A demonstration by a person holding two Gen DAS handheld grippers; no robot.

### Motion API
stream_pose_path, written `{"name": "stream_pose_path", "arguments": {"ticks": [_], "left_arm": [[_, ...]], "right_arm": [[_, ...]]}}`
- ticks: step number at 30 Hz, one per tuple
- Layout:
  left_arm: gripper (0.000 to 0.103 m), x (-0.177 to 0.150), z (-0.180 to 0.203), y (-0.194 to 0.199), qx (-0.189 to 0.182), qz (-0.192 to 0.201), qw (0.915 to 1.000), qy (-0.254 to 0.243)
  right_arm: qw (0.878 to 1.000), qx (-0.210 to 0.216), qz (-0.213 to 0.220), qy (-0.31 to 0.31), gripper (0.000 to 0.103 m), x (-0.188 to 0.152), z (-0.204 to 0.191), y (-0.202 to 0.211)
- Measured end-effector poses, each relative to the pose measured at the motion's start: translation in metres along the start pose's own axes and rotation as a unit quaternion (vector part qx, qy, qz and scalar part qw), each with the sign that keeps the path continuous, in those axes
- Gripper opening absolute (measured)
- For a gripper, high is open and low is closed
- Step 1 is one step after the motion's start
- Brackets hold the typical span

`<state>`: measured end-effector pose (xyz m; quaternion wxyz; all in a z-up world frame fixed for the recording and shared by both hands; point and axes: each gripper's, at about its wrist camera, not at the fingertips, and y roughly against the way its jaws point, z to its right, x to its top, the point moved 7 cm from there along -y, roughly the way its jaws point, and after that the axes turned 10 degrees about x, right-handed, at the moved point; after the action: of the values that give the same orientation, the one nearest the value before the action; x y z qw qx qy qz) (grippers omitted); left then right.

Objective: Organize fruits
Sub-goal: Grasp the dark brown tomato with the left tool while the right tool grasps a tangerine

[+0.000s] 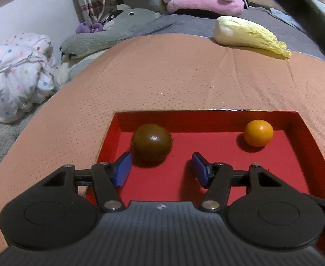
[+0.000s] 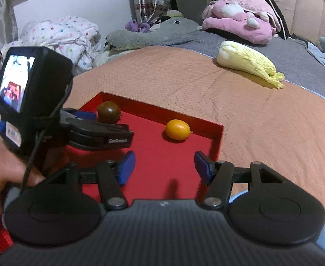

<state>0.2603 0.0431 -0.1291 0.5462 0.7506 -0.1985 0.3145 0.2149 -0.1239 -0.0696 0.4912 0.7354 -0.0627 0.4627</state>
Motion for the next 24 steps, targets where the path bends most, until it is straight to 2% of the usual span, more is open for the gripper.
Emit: {"name": "stream_pose_path", "arguments": {"ticks": [4, 7, 10, 16, 21, 24], "left_arm": [[0.063, 0.009, -0.005, -0.013, -0.011, -0.003, 0.9999, 0.009], [0.057, 0.013, -0.009, -0.018, -0.013, -0.007, 0.9997, 0.021], [0.046, 0.016, -0.010, -0.021, -0.020, -0.005, 0.9995, 0.022], [0.045, 0.018, -0.012, -0.022, -0.026, -0.007, 0.9990, 0.035], [0.045, 0.018, -0.012, -0.021, -0.027, -0.008, 0.9989, 0.038], [0.045, 0.017, -0.012, -0.022, -0.028, -0.009, 0.9988, 0.039]], "right_arm": [[1.000, -0.006, -0.017, 0.000, 0.056, 0.004, 0.002, -0.016], [0.999, -0.015, -0.030, 0.000, 0.056, 0.007, 0.006, -0.030], [0.999, -0.021, -0.038, -0.009, 0.056, 0.010, 0.011, -0.042], [0.997, -0.027, -0.047, -0.046, 0.056, 0.017, 0.023, -0.065], [0.996, -0.027, -0.047, -0.077, 0.049, 0.022, 0.029, -0.080], [0.996, -0.038, -0.050, -0.070, 0.041, 0.024, 0.029, -0.085]]}}
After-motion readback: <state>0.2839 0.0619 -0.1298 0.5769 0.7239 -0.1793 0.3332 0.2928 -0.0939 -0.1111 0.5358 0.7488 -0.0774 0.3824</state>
